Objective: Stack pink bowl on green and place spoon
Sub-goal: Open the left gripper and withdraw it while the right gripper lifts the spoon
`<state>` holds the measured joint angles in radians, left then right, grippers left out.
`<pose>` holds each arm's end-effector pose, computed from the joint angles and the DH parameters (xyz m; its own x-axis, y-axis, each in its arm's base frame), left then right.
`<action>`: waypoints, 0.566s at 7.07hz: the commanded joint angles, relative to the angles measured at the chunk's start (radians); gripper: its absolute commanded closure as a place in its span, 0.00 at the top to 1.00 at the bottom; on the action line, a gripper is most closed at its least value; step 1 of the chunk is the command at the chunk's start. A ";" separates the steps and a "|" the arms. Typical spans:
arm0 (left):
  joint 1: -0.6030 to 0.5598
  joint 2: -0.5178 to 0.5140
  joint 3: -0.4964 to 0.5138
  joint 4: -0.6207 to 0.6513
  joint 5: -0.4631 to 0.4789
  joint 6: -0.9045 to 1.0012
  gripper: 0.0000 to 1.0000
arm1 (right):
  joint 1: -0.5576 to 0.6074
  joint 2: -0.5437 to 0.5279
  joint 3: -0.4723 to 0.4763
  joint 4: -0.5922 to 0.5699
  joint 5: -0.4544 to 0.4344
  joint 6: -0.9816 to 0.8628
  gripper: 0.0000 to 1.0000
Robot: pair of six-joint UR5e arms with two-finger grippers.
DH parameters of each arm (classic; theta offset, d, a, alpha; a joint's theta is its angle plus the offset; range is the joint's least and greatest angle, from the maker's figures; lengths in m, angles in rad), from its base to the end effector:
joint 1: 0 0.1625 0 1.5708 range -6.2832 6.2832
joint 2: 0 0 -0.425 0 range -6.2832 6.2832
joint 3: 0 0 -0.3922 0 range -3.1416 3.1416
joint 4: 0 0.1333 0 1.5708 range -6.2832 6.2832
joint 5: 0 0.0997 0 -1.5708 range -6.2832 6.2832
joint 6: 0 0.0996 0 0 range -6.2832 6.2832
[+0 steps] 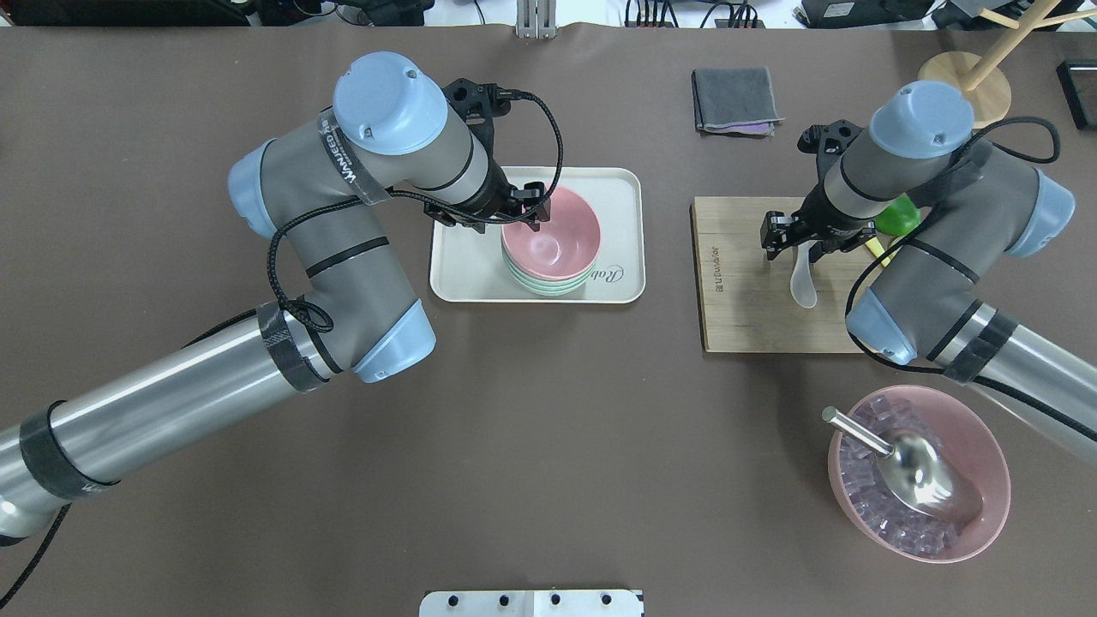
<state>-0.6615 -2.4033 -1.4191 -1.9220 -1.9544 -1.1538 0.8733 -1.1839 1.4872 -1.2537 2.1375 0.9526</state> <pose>0.5324 -0.5362 0.1635 0.4982 0.0881 -0.8626 0.1251 0.9771 0.1721 -0.3657 -0.5607 0.4494 0.6845 0.0555 0.7269 -0.0607 0.9980 -0.0190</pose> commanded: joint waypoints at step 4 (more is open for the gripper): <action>0.000 0.007 0.002 -0.028 0.043 -0.006 0.97 | 0.023 -0.003 -0.002 0.002 0.038 0.005 0.00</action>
<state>-0.6613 -2.3984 -1.4175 -1.9395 -1.9225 -1.1564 0.8968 -1.1915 1.4809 -1.2518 2.1730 0.9496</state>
